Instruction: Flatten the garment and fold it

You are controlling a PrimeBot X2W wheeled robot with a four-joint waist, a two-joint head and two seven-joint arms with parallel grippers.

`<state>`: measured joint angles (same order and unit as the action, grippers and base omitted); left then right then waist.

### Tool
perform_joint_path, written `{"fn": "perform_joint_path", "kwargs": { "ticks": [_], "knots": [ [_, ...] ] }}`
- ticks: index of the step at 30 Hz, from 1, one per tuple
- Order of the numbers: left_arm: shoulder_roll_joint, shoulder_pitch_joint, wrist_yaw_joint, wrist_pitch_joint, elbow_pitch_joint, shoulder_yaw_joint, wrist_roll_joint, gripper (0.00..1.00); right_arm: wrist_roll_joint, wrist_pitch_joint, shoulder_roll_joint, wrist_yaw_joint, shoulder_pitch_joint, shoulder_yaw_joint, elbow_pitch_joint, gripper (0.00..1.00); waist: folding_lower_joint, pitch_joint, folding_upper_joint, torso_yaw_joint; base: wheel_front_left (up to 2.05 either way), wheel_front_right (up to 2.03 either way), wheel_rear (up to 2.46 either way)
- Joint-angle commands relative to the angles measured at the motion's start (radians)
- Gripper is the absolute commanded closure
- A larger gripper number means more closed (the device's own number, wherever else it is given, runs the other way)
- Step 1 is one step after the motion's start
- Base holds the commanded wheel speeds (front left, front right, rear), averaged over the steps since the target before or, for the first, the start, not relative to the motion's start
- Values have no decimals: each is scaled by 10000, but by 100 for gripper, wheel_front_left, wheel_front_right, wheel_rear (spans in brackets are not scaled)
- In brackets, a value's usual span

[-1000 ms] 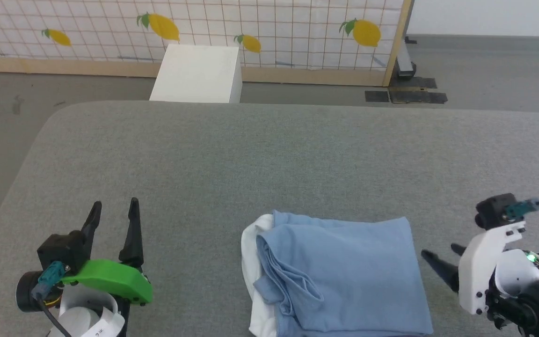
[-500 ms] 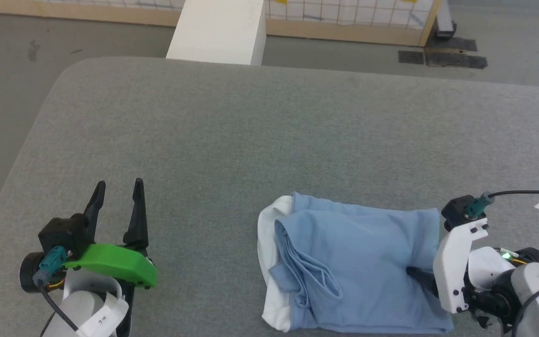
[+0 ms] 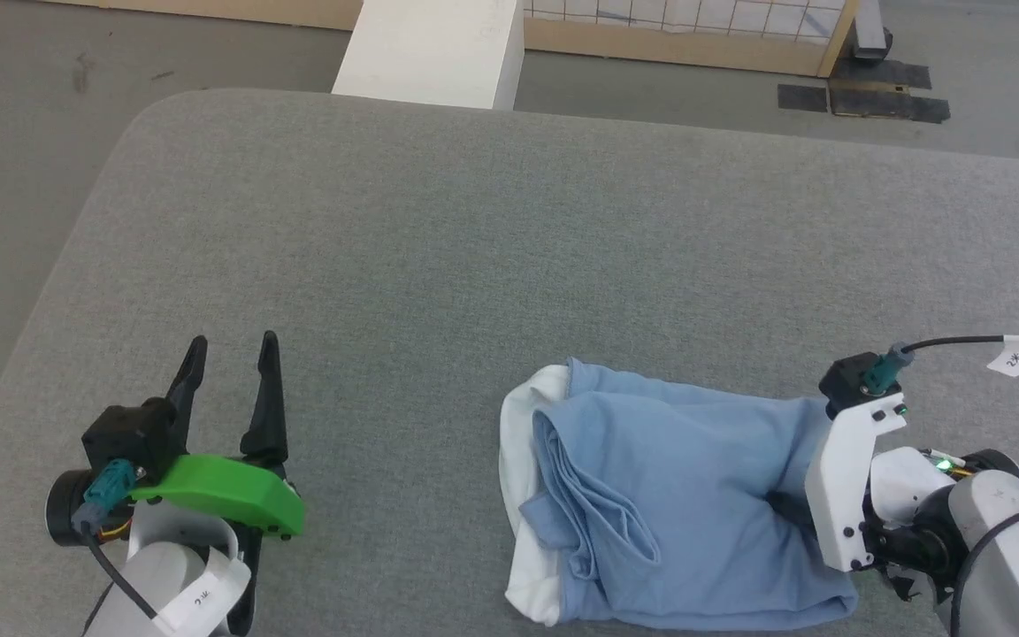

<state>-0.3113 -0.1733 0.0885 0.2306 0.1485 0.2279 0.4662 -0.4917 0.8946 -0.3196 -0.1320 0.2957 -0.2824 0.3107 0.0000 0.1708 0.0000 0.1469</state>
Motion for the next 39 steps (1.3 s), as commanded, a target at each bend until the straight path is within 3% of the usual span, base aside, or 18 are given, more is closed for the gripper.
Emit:
{"fn": "perform_joint_path", "kwargs": {
  "ticks": [1,13,23,31,39],
  "knots": [
    [34,-153,-45,46,31,7,9,0,-97,246,299,13,-507,-433,530,100,0,-28,0,-14,0,0,0],
    [24,17,-4,103,104,26,81,0,-396,-82,-722,13,430,-734,-1102,100,0,-517,0,-463,0,0,0],
    [4,95,11,96,-66,56,161,0,-637,815,-1941,13,1031,-962,-2120,100,0,-387,0,-2426,0,0,0],
    [-291,-391,106,-65,-479,-18,48,0,-143,174,-2297,13,1776,-200,-1733,100,0,755,0,-4485,0,0,0],
    [-844,-940,240,-583,-1291,-112,-209,0,566,-644,-3057,13,2448,1013,-659,100,0,2150,0,-4740,0,0,0]
  ]
}}
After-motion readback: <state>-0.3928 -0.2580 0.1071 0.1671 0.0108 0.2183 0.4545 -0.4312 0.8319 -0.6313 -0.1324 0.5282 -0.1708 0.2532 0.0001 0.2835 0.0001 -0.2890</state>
